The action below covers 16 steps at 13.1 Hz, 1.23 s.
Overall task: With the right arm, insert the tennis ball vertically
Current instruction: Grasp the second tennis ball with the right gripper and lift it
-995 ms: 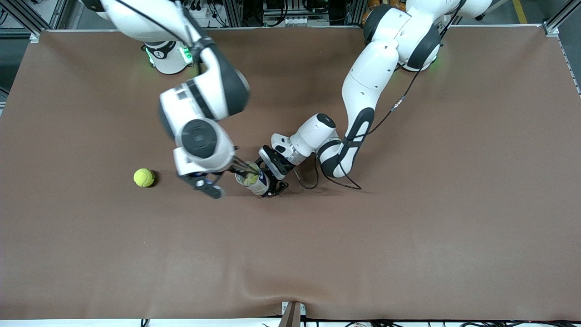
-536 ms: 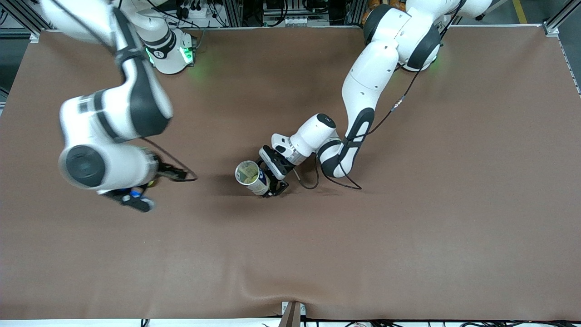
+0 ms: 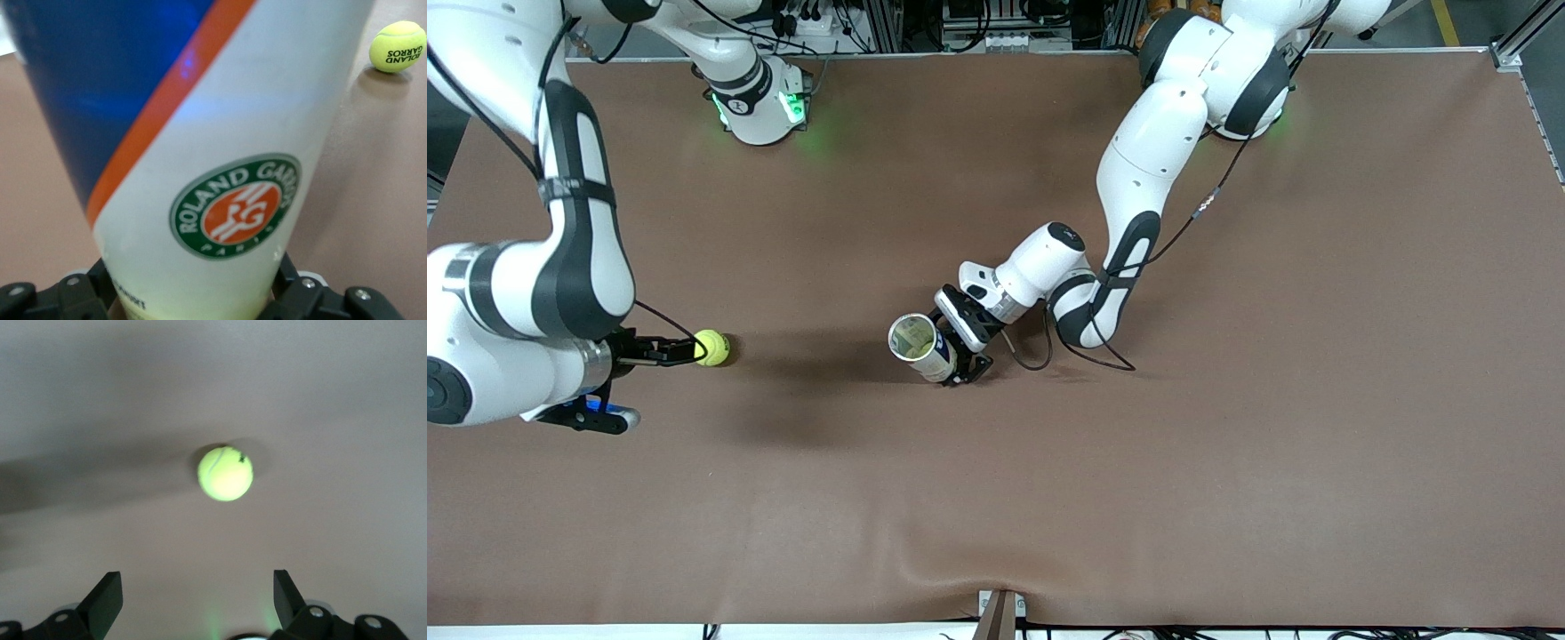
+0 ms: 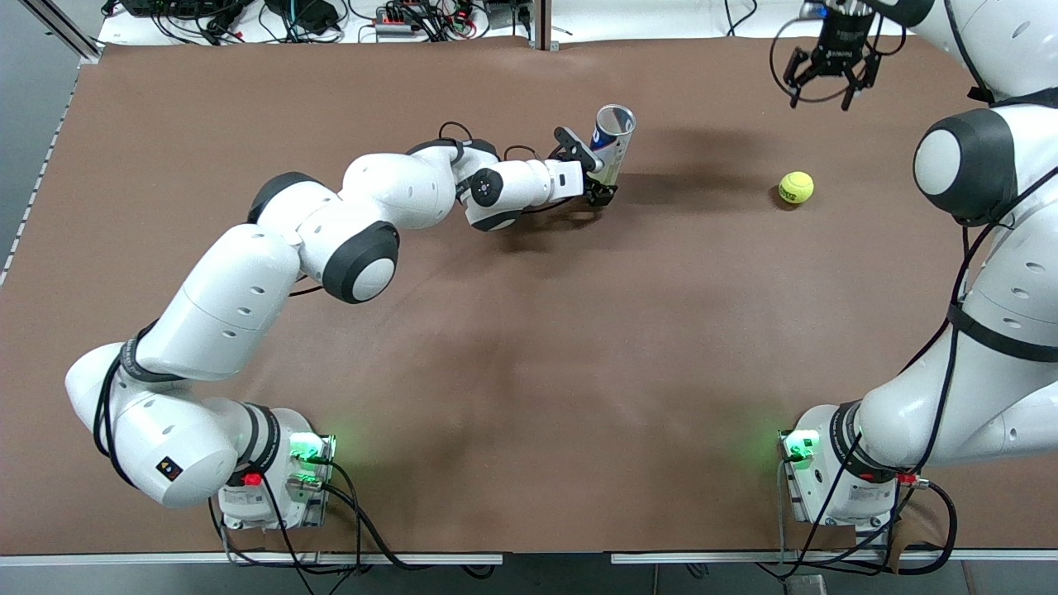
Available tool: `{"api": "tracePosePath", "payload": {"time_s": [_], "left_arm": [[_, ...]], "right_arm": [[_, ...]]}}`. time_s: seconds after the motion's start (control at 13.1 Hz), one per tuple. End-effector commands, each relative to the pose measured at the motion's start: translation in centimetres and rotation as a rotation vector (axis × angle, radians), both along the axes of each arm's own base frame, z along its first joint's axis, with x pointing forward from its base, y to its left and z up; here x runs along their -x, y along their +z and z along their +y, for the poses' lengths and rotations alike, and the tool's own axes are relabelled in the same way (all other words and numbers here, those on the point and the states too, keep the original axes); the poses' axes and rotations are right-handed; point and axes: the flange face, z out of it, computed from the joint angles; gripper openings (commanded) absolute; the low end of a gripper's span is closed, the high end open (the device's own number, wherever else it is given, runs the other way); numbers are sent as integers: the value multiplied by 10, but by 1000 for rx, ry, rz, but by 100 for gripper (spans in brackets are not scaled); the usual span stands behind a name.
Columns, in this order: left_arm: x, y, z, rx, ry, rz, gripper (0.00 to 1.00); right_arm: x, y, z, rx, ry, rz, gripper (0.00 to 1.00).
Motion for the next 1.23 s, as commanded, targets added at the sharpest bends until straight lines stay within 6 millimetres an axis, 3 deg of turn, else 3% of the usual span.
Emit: {"api": "tracePosePath", "payload": {"time_s": [0.0,0.23,0.46,0.69,1.15], "left_arm": [[-1,2,1,21,-6,-6,92],[-3,-1,7,13,-2,-3,92],[0,-9,12,0,-3,10,93],[1,-8,11,2,-3,12,95],[0,-6,12,4,-1,10,95]], "right_arm": [[19,-55,-7,-2,47,26,100],[24,-81,-17,-51,127,23,100],[25,-95,-48,-121,197,30,100],[23,-118,-38,-115,202,13,100],[26,-131,-26,-93,100,-15,100]]}}
